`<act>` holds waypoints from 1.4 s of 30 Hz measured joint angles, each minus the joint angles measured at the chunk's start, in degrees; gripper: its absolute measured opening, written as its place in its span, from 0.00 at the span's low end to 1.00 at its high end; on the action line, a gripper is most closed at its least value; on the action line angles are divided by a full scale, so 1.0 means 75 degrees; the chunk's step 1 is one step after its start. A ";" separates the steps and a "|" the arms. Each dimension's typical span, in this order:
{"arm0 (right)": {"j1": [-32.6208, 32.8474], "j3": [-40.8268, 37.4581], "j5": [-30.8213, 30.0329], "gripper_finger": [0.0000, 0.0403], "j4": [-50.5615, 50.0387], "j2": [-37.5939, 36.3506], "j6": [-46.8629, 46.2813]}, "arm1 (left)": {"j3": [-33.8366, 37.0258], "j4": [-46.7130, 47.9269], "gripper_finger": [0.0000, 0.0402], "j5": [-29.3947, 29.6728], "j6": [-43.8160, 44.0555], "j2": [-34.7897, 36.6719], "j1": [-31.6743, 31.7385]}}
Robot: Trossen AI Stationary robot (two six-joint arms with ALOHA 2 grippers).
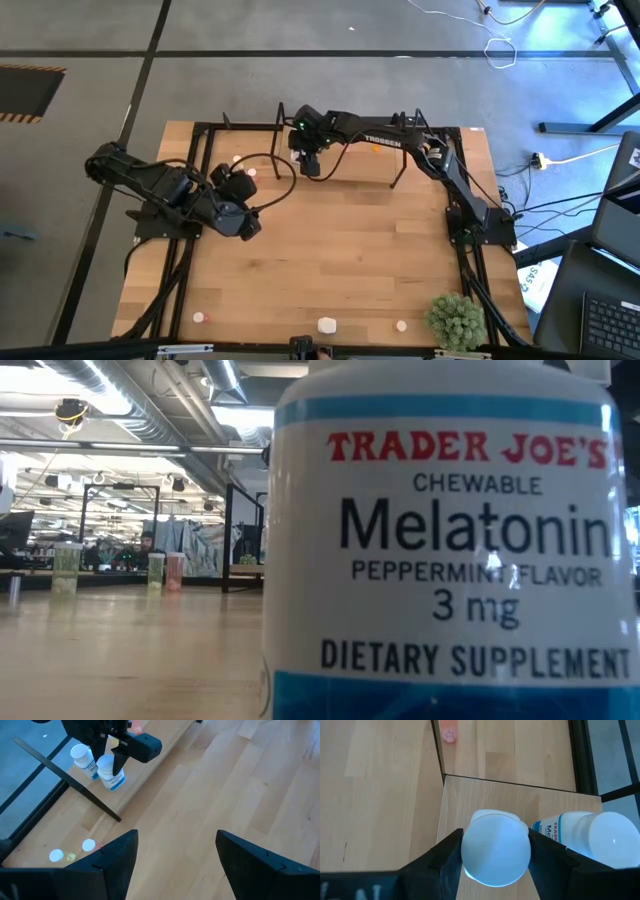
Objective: Pick and place medicine bottles onto shelf by color
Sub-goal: Put the top white pill bottle on the shelf aligned with the other white pill bottle
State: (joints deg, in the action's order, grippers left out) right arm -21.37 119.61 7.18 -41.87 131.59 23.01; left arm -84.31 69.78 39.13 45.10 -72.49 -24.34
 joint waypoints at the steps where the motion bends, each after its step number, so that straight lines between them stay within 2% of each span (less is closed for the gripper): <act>1: 0.0000 0.0000 0.0000 0.48 -0.0012 0.0001 0.0035 | 0.0000 0.0000 0.65 0.0000 -0.0003 0.0000 0.0000; 4: 0.0006 0.0001 -0.0054 0.48 -0.0022 0.0001 0.0306 | 0.0000 0.0000 0.65 0.0000 -0.0002 0.0000 0.0000; 9: 0.0173 0.0001 -0.1426 0.48 -0.0004 0.0003 0.0375 | 0.0000 0.0001 0.65 -0.0003 -0.0003 0.0000 0.0000; 11: 0.0231 0.0000 -0.1614 0.48 -0.0049 0.0000 0.0399 | 0.0000 0.0003 0.65 -0.0003 -0.0003 0.0000 0.0000; 19: 0.0326 0.0003 -0.0719 0.48 -0.0070 0.0003 0.0597 | 0.0000 0.0003 0.65 -0.0003 -0.0003 0.0000 0.0000; 26: 0.0326 0.0003 -0.0662 0.48 -0.0078 0.0002 0.0571 | 0.0000 0.0006 0.65 0.0016 -0.0115 0.0000 0.0000; 32: 0.0323 0.0003 -0.0665 0.48 -0.0082 0.0000 0.0548 | 0.0000 0.0009 0.65 0.0613 0.0117 0.0000 0.0139; 36: 0.0323 0.0003 -0.0666 0.48 -0.0084 0.0001 0.0545 | 0.0000 0.0041 0.65 0.0653 0.0080 0.0000 0.0322; 42: 0.0323 0.0003 -0.0667 0.48 -0.0087 0.0002 0.0545 | -0.0003 0.0038 0.65 0.0647 -0.0839 -0.0030 0.0477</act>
State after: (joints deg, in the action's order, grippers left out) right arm -18.94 119.63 2.17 -42.52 131.61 27.09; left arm -84.33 70.06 43.99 38.81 -72.71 -20.76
